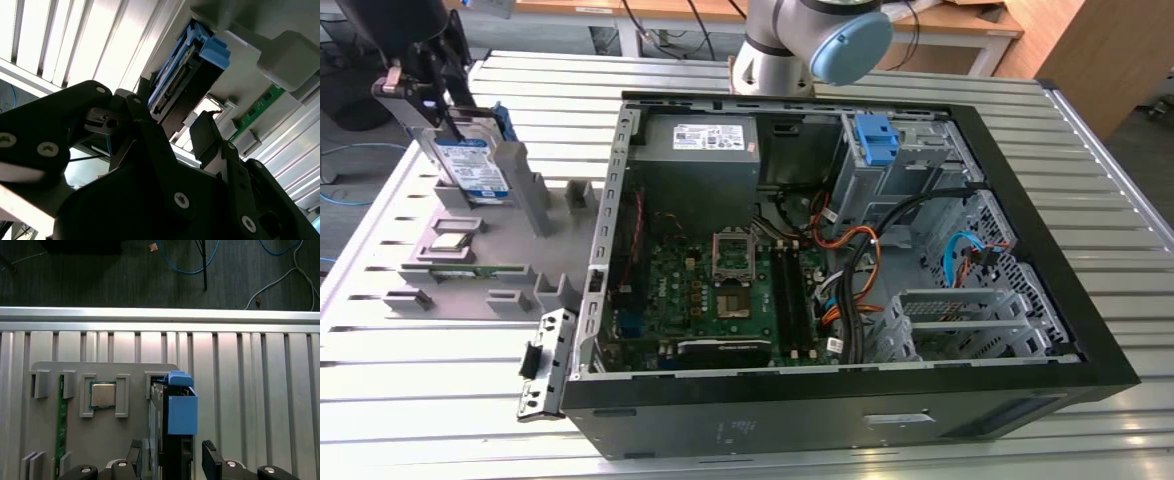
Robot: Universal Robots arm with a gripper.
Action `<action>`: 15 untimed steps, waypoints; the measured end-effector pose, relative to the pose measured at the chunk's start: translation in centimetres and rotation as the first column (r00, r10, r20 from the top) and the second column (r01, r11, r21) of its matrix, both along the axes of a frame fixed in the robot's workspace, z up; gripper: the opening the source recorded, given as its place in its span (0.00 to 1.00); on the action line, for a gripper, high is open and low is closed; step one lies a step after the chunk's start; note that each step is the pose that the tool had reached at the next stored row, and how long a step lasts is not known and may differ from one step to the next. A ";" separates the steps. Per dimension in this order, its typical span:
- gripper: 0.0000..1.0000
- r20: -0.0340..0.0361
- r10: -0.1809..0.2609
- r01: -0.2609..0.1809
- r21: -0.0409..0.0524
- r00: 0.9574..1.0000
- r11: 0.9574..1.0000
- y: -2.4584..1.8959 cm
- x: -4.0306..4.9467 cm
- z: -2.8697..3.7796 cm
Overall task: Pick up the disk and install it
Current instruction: 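Pick up the disk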
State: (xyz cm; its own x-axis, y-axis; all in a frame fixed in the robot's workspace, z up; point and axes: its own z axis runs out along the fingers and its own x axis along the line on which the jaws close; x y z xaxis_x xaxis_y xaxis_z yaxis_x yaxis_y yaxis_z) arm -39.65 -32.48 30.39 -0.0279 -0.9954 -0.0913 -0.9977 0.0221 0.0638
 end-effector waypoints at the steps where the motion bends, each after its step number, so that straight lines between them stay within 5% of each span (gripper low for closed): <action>1: 0.59 0.000 0.000 0.000 0.000 1.000 1.000 0.00 0.00 -0.04; 15: 0.59 0.001 0.000 0.000 0.000 1.000 1.000 0.00 -0.13 -0.18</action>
